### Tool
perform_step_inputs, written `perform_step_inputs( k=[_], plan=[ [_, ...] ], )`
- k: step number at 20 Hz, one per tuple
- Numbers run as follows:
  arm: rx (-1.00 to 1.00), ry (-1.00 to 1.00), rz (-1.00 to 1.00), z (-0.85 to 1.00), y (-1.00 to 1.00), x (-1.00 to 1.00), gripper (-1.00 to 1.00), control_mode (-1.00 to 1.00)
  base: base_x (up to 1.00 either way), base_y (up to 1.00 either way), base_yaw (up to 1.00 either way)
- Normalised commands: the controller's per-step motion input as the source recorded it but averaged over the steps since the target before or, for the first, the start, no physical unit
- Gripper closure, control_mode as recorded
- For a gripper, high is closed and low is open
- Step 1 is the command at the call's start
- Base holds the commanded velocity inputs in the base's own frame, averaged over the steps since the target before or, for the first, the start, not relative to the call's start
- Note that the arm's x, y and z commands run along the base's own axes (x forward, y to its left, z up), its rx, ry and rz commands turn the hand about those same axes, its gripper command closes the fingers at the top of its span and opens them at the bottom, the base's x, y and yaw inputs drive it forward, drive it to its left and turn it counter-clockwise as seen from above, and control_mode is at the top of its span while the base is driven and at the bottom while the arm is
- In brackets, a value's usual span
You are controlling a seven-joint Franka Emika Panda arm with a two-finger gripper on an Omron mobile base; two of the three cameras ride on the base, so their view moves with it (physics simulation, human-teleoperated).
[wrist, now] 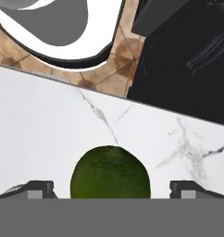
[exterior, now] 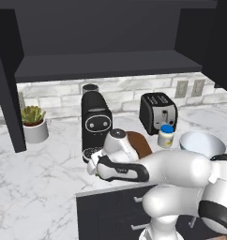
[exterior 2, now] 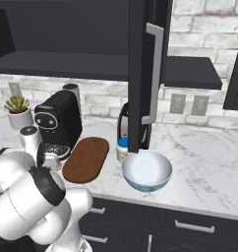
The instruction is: Open the cabinet. Place the bowl and condiment on the counter. Then place the lime and garlic on the cutting board.
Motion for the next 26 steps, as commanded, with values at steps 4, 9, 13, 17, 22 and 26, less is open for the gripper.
perform_step_inputs(
  k=[4,9,13,17,22,26],
  plan=[
    [0.00,0.03,0.00,-0.14,0.00,0.00,-1.00,-1.00,0.00,0.00,0.00],
    [0.00,0.03,0.00,-0.23,0.00,0.00,1.00,-1.00,0.00,0.00,0.00],
    [0.00,0.01,0.00,-0.03,-0.07,0.00,1.00,-1.00,0.00,0.00,0.00],
    [0.00,0.00,0.00,0.56,-0.27,0.00,1.00,-1.00,0.00,0.00,0.00],
    [0.00,0.05,-0.05,0.96,-0.51,0.01,1.00,-1.00,0.00,0.00,0.00],
    [0.00,0.08,-0.20,0.42,-0.76,0.30,1.00,-1.00,0.00,0.00,0.00]
  ],
)
